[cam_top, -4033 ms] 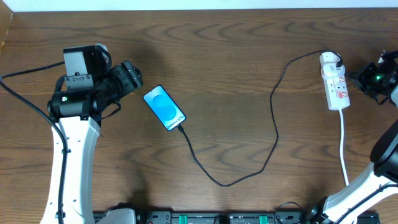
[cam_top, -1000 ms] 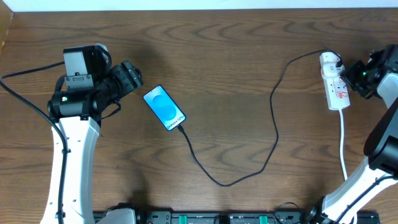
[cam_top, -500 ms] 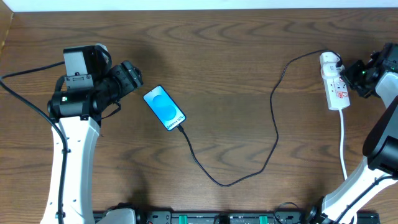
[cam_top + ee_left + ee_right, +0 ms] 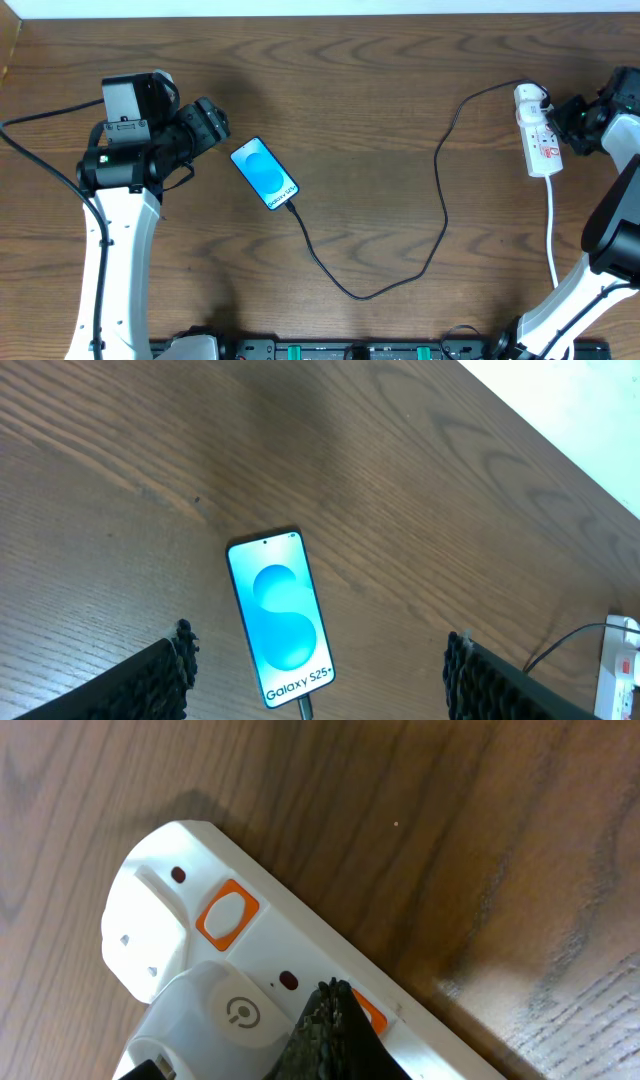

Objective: Plug charger to phone and switch on socket

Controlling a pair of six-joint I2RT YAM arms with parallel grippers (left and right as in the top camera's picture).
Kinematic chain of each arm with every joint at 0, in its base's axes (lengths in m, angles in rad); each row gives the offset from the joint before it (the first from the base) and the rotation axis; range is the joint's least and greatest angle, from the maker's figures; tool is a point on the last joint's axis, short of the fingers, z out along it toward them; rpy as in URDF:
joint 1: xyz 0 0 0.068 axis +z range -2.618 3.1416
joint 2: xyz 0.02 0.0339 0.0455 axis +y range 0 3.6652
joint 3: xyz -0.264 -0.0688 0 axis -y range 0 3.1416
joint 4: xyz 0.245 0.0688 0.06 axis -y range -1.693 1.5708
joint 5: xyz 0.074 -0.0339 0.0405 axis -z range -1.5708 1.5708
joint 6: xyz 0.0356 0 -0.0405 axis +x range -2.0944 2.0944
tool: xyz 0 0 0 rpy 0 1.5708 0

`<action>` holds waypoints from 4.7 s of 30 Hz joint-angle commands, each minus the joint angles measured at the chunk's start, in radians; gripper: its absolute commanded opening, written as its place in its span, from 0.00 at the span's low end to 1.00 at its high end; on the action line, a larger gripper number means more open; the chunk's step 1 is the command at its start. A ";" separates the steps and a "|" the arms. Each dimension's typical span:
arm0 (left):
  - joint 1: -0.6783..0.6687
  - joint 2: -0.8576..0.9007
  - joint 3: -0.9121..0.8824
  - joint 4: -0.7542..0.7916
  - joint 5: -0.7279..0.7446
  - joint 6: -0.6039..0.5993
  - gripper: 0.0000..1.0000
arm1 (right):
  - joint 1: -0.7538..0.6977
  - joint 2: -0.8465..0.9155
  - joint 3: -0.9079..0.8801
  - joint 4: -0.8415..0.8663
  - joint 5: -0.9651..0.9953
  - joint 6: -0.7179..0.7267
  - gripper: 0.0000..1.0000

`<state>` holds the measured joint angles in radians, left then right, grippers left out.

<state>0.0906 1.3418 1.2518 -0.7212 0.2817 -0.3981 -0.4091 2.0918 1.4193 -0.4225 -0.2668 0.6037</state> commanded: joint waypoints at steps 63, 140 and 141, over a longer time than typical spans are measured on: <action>0.004 -0.005 0.003 0.001 -0.011 0.008 0.80 | 0.040 0.042 -0.042 0.121 -0.496 0.035 0.01; 0.004 -0.005 0.003 0.013 -0.011 0.008 0.80 | -0.041 0.042 -0.107 0.246 -0.764 0.098 0.01; 0.004 -0.005 0.003 0.013 -0.011 0.008 0.81 | -0.040 0.042 -0.107 0.241 -0.764 0.098 0.01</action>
<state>0.0906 1.3418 1.2518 -0.7097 0.2817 -0.3958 -0.5400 2.1292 1.3178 -0.1749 -0.6880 0.6750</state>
